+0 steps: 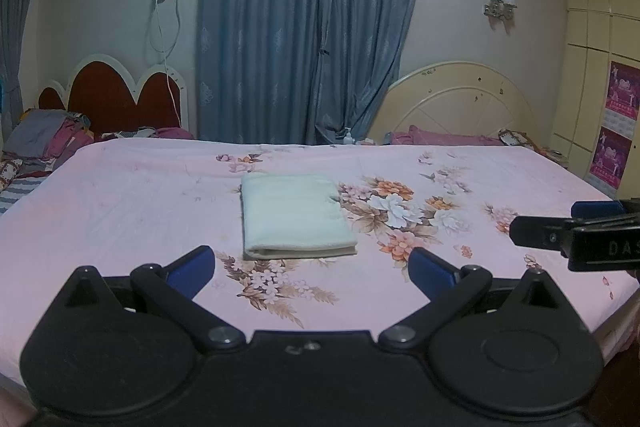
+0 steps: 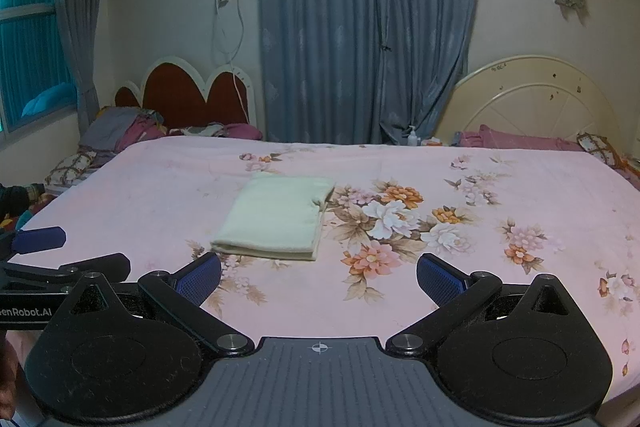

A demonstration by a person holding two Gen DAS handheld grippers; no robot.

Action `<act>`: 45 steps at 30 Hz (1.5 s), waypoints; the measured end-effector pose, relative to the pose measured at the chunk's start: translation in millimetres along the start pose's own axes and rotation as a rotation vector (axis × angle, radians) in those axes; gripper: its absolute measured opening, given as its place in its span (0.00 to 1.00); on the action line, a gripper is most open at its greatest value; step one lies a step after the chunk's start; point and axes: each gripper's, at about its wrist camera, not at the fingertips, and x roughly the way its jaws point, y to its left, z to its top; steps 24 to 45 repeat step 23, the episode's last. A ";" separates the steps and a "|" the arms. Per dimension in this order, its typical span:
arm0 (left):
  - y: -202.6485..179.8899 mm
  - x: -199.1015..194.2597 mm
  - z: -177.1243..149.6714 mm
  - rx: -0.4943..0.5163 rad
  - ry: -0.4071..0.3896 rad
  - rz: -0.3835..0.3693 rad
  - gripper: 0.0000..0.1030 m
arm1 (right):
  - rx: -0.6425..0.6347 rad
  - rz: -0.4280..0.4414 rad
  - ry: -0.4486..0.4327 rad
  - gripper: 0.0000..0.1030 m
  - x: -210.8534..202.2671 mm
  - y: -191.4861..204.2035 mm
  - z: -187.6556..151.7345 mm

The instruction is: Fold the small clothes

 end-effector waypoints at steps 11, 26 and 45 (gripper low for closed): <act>-0.2 0.5 1.7 -0.005 0.000 -0.004 0.99 | 0.000 -0.005 0.002 1.00 -2.7 -3.6 0.3; 2.4 2.2 4.5 -0.014 -0.016 0.008 0.99 | -0.012 0.003 0.011 1.00 1.0 2.0 -1.2; 2.4 2.2 4.5 -0.014 -0.016 0.008 0.99 | -0.012 0.003 0.011 1.00 1.0 2.0 -1.2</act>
